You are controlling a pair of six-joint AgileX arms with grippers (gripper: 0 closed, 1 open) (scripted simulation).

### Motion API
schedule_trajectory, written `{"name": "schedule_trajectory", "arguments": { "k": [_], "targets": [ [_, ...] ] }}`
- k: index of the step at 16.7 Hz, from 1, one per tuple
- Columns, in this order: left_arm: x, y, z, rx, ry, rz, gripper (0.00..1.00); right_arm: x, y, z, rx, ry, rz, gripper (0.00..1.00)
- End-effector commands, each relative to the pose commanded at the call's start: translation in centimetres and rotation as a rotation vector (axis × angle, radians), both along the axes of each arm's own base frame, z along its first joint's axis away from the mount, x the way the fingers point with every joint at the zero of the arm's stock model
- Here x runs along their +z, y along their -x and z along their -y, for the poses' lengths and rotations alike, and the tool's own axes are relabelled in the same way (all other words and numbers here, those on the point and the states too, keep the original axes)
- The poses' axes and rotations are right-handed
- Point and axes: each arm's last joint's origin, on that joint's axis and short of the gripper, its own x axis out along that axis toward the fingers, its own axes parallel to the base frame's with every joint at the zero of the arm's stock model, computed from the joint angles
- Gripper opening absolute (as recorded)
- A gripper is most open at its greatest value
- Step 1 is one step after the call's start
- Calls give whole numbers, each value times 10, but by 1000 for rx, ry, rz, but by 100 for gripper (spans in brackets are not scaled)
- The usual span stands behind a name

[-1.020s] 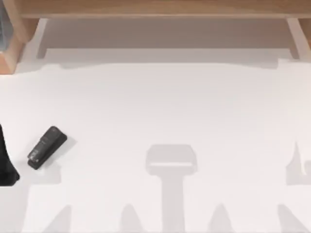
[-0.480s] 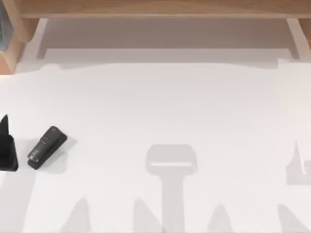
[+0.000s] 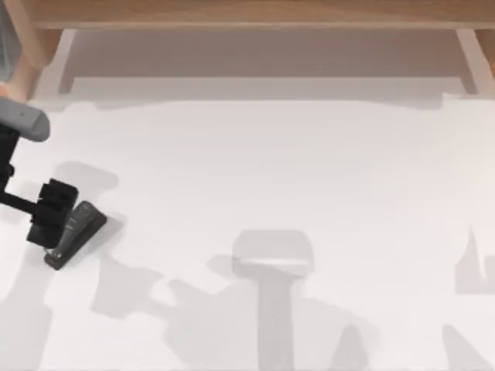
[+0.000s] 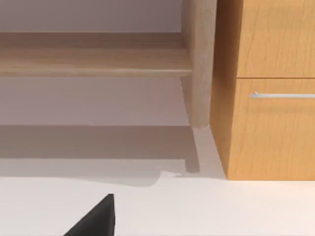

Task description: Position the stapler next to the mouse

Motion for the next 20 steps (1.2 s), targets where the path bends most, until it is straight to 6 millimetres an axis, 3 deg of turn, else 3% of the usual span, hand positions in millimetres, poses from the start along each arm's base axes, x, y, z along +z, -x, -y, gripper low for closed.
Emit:
{"name": "schedule_trajectory", "arguments": {
  "k": [5, 9, 17, 20],
  "targets": [
    [-30, -66, 17, -120, -78, -348, 100, 0, 0, 0, 0, 0, 0, 100],
    [-52, -98, 26, -182, -110, -492, 100, 0, 0, 0, 0, 0, 0, 100],
    [-59, -106, 27, -195, -117, -524, 100, 0, 0, 0, 0, 0, 0, 100],
    [-78, -107, 29, -199, -118, -524, 100, 0, 0, 0, 0, 0, 0, 100]
  ]
}}
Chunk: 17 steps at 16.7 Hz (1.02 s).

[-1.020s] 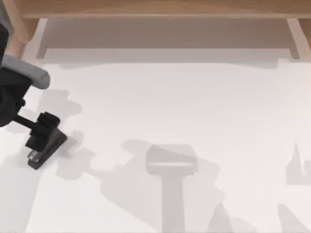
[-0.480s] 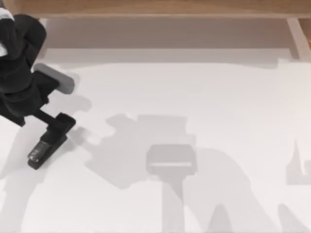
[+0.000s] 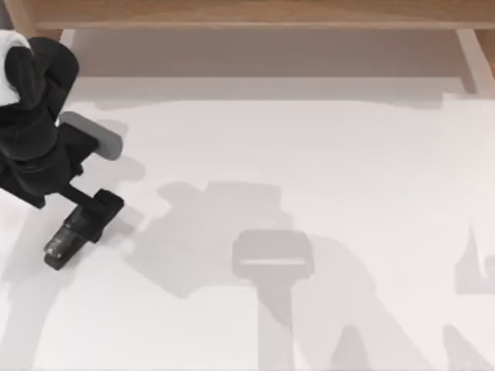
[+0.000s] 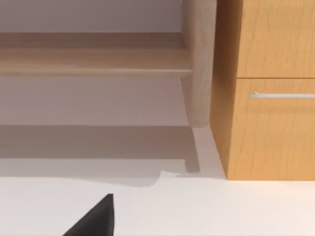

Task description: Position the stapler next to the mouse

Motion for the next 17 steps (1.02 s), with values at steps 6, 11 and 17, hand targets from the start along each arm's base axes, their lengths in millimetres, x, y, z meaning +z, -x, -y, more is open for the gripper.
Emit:
{"name": "schedule_trajectory", "arguments": {
  "k": [6, 11, 17],
  "targets": [
    [-30, 0, 0, 0, 0, 0, 100, 0, 0, 0, 0, 0, 0, 100],
    [-30, 0, 0, 0, 0, 0, 77, 0, 0, 0, 0, 0, 0, 100],
    [-30, 0, 0, 0, 0, 0, 32, 0, 0, 0, 0, 0, 0, 100]
  ]
}}
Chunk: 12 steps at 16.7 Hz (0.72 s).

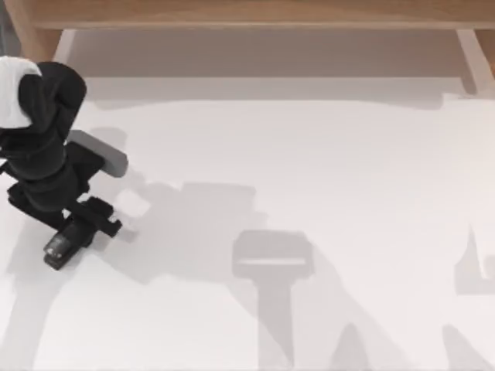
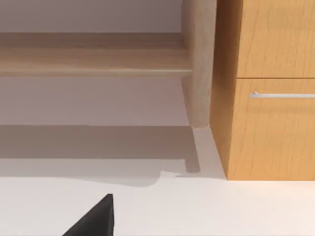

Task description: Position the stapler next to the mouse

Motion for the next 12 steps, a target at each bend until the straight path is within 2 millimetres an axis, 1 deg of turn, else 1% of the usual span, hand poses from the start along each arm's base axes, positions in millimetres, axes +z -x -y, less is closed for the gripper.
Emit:
{"name": "schedule_trajectory", "arguments": {
  "k": [4, 5, 12],
  "targets": [
    [0, 0, 0, 0, 0, 0, 2, 0, 0, 0, 0, 0, 0, 100],
    [0, 0, 0, 0, 0, 0, 0, 0, 0, 0, 0, 0, 0, 100],
    [0, 0, 0, 0, 0, 0, 0, 0, 0, 0, 0, 0, 0, 100]
  ]
}}
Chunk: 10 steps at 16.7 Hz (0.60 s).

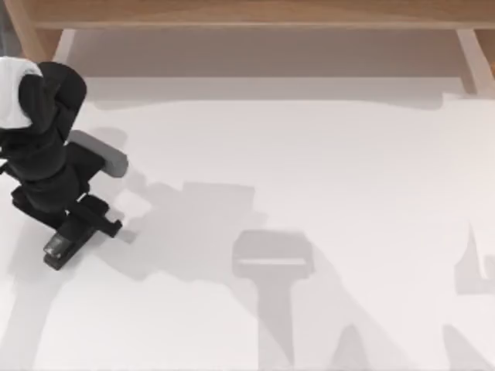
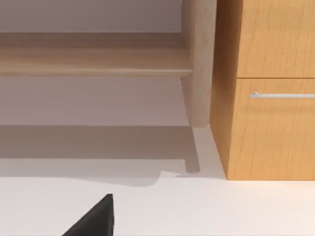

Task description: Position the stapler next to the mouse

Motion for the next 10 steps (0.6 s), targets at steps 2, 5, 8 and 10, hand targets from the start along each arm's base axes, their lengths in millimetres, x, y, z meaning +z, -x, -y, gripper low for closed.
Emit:
{"name": "schedule_trajectory", "arguments": {
  "k": [2, 5, 8, 10],
  "targets": [
    [2, 0, 0, 0, 1, 3, 0, 0, 0, 0, 0, 0, 0, 100],
    [13, 0, 0, -2, 0, -2, 0, 0, 0, 0, 0, 0, 0, 100],
    [27, 0, 0, -1, -1, -6, 0, 0, 0, 0, 0, 0, 0, 100],
    [31, 0, 0, 0, 1, 1, 0, 0, 0, 0, 0, 0, 0, 100]
  ]
}}
